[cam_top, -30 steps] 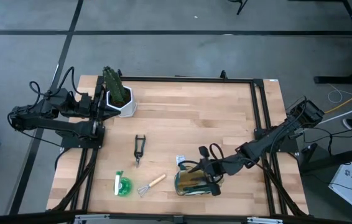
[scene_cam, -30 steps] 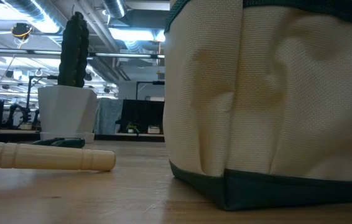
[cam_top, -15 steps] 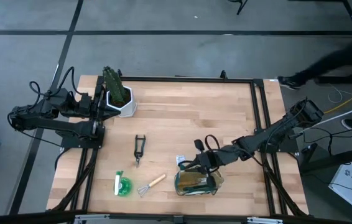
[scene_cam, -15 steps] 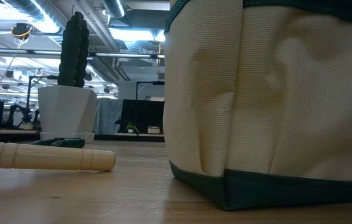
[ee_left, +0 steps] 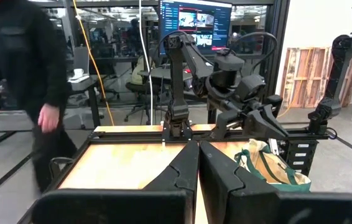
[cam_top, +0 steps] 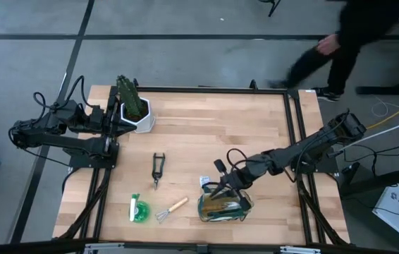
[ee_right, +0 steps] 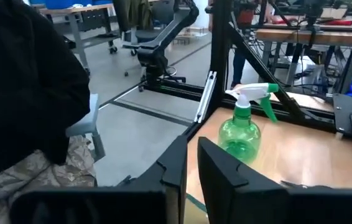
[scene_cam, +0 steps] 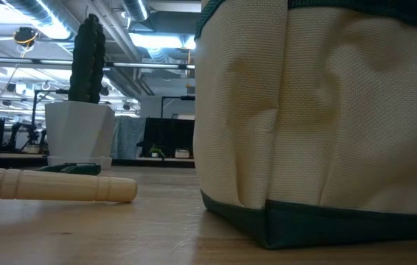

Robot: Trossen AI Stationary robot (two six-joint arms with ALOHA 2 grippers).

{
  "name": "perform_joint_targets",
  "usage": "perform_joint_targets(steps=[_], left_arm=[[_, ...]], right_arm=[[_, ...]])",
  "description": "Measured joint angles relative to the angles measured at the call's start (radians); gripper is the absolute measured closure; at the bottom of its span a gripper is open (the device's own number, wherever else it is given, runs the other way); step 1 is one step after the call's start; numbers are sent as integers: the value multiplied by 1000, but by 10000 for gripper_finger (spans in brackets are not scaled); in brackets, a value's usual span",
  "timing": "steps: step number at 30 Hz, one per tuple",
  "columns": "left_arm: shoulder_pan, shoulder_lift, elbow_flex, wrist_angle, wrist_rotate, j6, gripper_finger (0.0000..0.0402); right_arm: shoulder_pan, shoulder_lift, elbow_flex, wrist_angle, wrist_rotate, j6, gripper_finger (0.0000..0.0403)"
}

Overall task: Pick & Place Garden tools in Gardening bag
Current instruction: Move the gardening bag to the center of the table

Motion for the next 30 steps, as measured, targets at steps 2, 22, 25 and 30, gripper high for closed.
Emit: perform_joint_targets(steps=[2,22,25,30], left_arm=[[0,0,0,0,0,0,396],[0,0,0,0,0,0,395],[0,0,0,0,0,0,396],[0,0,0,0,0,0,396]], right_arm=[[0,0,0,-6,1,0,362],[-3,0,0,-243,75,294,362],[-1,0,0,-313,32,266,362],[0,0,0,-408,-23,262,362]])
